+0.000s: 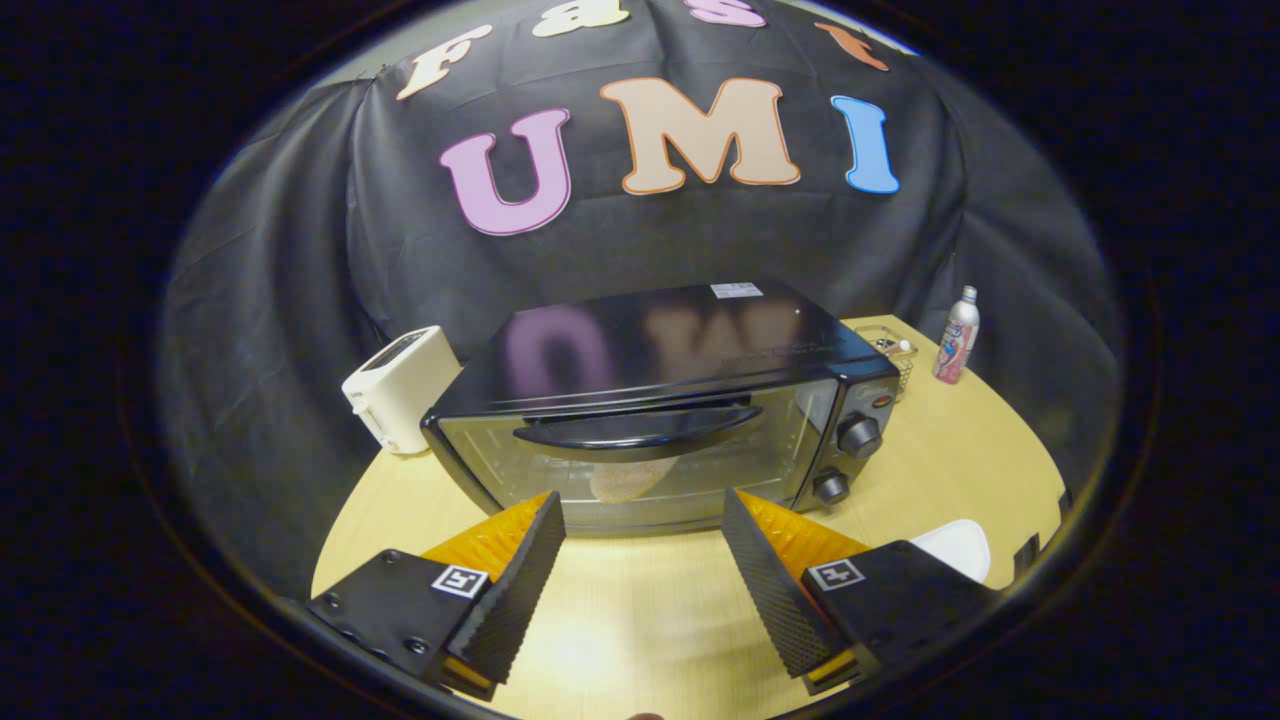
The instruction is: Open the toaster oven, put the food inside, and close the toaster oven door.
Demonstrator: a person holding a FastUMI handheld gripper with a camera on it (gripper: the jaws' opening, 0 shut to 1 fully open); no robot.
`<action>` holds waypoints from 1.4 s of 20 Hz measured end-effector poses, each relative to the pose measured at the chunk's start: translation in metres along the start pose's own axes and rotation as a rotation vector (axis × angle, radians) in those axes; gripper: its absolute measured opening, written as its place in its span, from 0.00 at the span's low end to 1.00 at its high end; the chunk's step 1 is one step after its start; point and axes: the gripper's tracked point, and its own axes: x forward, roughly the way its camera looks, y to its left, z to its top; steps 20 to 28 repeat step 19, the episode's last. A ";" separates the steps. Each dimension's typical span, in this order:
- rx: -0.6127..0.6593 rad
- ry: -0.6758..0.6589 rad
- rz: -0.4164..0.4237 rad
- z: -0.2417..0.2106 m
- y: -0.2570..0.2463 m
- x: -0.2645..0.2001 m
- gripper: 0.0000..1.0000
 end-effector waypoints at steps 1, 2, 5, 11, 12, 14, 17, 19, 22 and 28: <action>-0.003 -0.012 -0.005 0.005 -0.003 -0.006 1.00; -0.007 -0.032 -0.010 0.013 -0.004 -0.014 1.00; -0.024 -0.105 -0.018 0.048 -0.006 -0.036 1.00; -0.059 -0.311 -0.020 0.148 -0.002 -0.089 1.00; -0.064 -0.341 -0.031 0.164 -0.005 -0.096 1.00; -0.063 -0.399 -0.045 0.194 -0.007 -0.108 1.00; -0.053 -0.475 -0.034 0.239 -0.001 -0.128 1.00; -0.050 -0.525 -0.017 0.267 0.005 -0.137 1.00; -0.050 -0.525 -0.017 0.267 0.005 -0.137 1.00; -0.050 -0.525 -0.017 0.267 0.005 -0.137 1.00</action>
